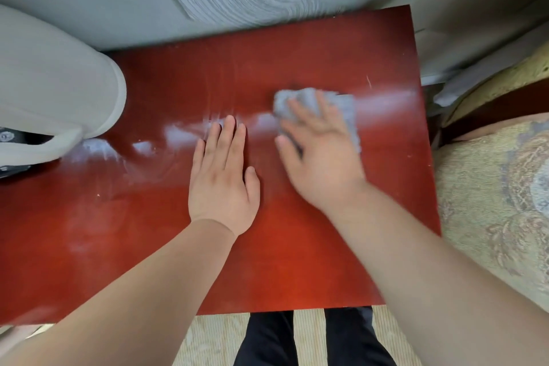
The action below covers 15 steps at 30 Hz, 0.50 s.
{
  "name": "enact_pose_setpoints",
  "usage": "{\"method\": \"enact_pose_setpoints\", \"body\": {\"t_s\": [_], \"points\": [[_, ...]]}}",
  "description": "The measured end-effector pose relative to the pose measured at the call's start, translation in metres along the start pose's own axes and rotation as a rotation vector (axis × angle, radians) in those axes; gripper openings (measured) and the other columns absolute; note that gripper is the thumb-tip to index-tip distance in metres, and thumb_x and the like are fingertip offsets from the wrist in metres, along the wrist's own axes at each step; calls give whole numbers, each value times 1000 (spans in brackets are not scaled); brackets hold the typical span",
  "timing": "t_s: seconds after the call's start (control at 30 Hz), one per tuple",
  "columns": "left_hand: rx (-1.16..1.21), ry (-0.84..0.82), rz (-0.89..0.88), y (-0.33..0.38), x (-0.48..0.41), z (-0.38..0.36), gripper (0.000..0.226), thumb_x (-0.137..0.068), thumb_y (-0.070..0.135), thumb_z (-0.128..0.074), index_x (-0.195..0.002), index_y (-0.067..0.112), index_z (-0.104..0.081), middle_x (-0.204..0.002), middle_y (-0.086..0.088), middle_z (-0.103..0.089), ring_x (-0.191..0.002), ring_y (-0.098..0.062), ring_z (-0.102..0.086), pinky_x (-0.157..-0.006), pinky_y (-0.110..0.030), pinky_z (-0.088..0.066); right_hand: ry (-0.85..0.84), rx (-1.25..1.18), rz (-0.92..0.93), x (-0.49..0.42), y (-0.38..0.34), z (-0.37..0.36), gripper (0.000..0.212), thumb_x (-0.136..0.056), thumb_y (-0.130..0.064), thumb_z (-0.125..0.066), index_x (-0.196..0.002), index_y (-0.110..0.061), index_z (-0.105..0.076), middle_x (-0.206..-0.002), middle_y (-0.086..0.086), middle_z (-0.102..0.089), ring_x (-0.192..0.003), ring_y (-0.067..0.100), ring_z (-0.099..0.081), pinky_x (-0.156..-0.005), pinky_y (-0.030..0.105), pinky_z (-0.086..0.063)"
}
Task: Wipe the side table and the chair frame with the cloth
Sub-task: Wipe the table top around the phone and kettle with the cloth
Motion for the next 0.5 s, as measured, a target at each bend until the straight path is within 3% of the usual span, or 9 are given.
{"method": "enact_pose_setpoints", "body": {"t_s": [0.07,0.17,0.23,0.3,0.37,0.5], "points": [[-3,2,-4,-1,1,-1,66,-98,28,-35,-160,6,-36,-173,-9,-24,-162,-29,-16,-130,-51,-16,-53,-99,126,2,-22,-19,23,-95,-27,-61,-107,-18,-79,-142,4,-63,-147,34,-40,-126,44,-20],[-2,-4,-1,-1,1,-1,66,-98,27,-36,-161,7,-34,-174,-8,-23,-162,-27,-14,-131,-50,-15,-80,-61,214,6,-10,-24,12,-91,-15,-67,-100,-11,-74,-145,5,-61,-147,32,-42,-123,47,-30],[-2,-16,15,0,0,-1,70,-97,28,-35,-164,11,-30,-174,-5,-21,-163,-25,-12,-131,-49,-13,-78,106,190,16,19,-12,31,-92,-15,-63,-123,-10,-66,-156,8,-48,-150,35,-36,-123,49,-28],[-8,-31,32,0,1,0,71,-97,30,-34,-165,14,-27,-175,-3,-18,-163,-24,-10,-132,-47,-11,-92,268,45,29,51,12,61,-96,-26,-50,-155,-14,-39,-168,8,-28,-155,37,-21,-127,51,-19],[-1,-25,33,0,1,-1,71,-97,30,-35,-165,14,-27,-175,-3,-18,-163,-24,-11,-132,-47,-10,-124,394,-100,40,77,36,69,-98,-36,-34,-163,-17,-19,-171,8,-15,-157,39,-9,-127,55,-13],[9,-17,38,0,1,-1,71,-96,30,-36,-165,14,-28,-175,-2,-18,-163,-25,-12,-132,-46,-10,-174,439,-248,34,75,40,71,-96,-41,-19,-165,-26,-11,-173,2,2,-155,45,7,-127,59,1]]}}
Point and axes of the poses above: each hand's wrist, its own x-axis away from the middle knuckle, its own z-axis out of the back of the hand, y = z × x, the point moved 1 cm from there along -x, towards the middle knuckle
